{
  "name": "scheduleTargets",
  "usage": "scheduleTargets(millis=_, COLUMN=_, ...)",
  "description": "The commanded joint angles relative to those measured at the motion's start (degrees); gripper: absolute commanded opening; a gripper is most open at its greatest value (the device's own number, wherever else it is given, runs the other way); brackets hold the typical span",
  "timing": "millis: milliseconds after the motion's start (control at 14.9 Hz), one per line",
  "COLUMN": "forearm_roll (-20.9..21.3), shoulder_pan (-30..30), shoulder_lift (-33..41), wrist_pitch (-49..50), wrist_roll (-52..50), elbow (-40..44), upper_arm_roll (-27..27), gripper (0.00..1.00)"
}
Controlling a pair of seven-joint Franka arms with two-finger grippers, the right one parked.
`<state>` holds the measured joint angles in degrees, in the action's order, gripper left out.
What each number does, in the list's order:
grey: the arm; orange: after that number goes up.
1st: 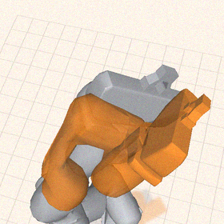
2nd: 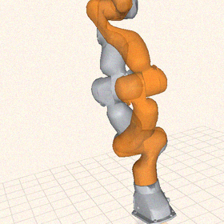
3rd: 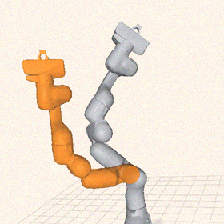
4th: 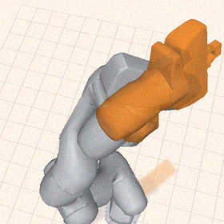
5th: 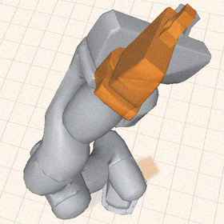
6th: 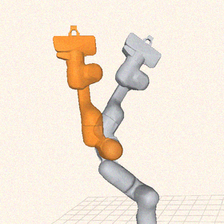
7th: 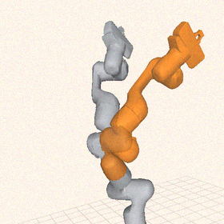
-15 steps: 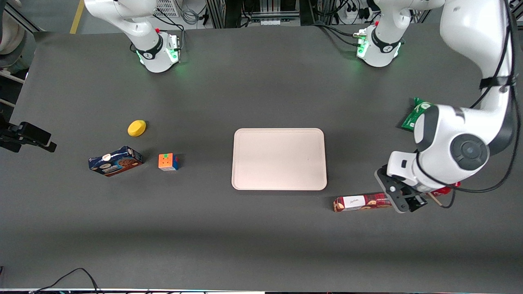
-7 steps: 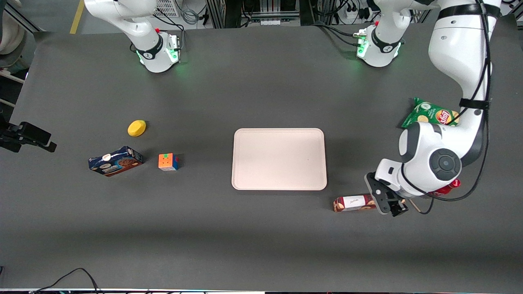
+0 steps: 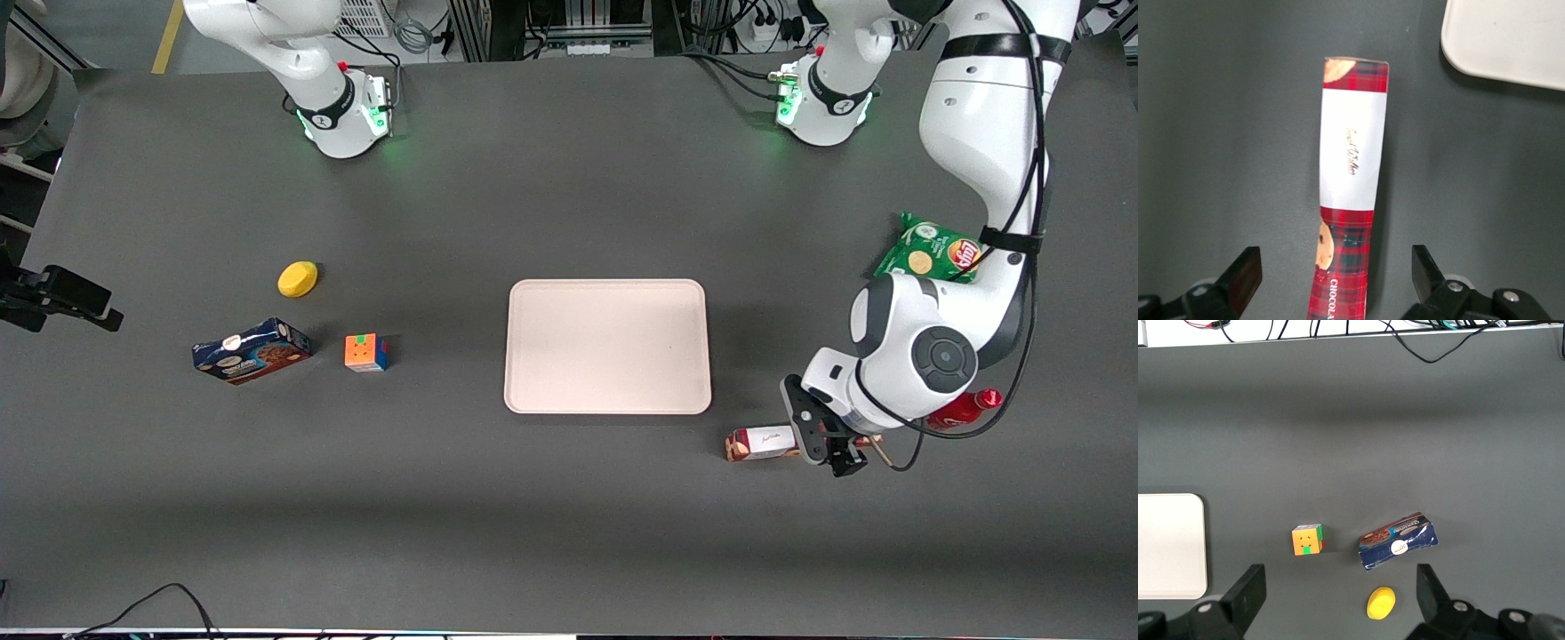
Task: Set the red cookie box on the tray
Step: 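Lower the open left gripper over the cookie box's end and close it, then lift the cookie box upright with the left gripper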
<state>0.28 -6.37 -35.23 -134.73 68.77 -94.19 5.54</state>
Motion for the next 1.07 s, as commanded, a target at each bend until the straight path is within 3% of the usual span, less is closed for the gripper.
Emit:
scheduleTargets(millis=0, forearm_roll=-0.55, shoulder_pan=0.30, shoulder_lift=-0.37, wrist_pitch=-2.98, wrist_roll=1.89, elbow=-2.92, upper_arm_roll=-0.17, gripper=1.00)
scheduleTargets(millis=402, forearm_roll=-0.63, shoulder_pan=-0.14, shoulder_lift=-1.25, wrist_pitch=-7.91, wrist_roll=1.71, elbow=-5.30, upper_arm_roll=-0.26, gripper=0.97)
scheduleTargets(millis=537, forearm_roll=-0.11, shoulder_pan=-0.66, shoulder_lift=-1.25, wrist_pitch=-7.91, wrist_roll=1.37, elbow=-5.04, upper_arm_roll=-0.26, gripper=0.79)
scheduleTargets(millis=671, forearm_roll=-0.19, shoulder_pan=-1.54, shoulder_lift=-1.42, wrist_pitch=-8.00, wrist_roll=1.27, elbow=-4.87, upper_arm_roll=-0.44, gripper=0.53)
scheduleTargets(millis=738, forearm_roll=-0.37, shoulder_pan=-1.54, shoulder_lift=-1.60, wrist_pitch=-8.00, wrist_roll=1.27, elbow=-4.78, upper_arm_roll=-0.44, gripper=0.48)
scheduleTargets(millis=939, forearm_roll=-0.37, shoulder_pan=-1.46, shoulder_lift=-1.69, wrist_pitch=-8.00, wrist_roll=1.62, elbow=-4.69, upper_arm_roll=-0.44, gripper=0.45)
scheduleTargets(millis=1006, forearm_roll=-0.37, shoulder_pan=-1.46, shoulder_lift=-1.78, wrist_pitch=-8.00, wrist_roll=1.80, elbow=-4.43, upper_arm_roll=-0.52, gripper=0.34)
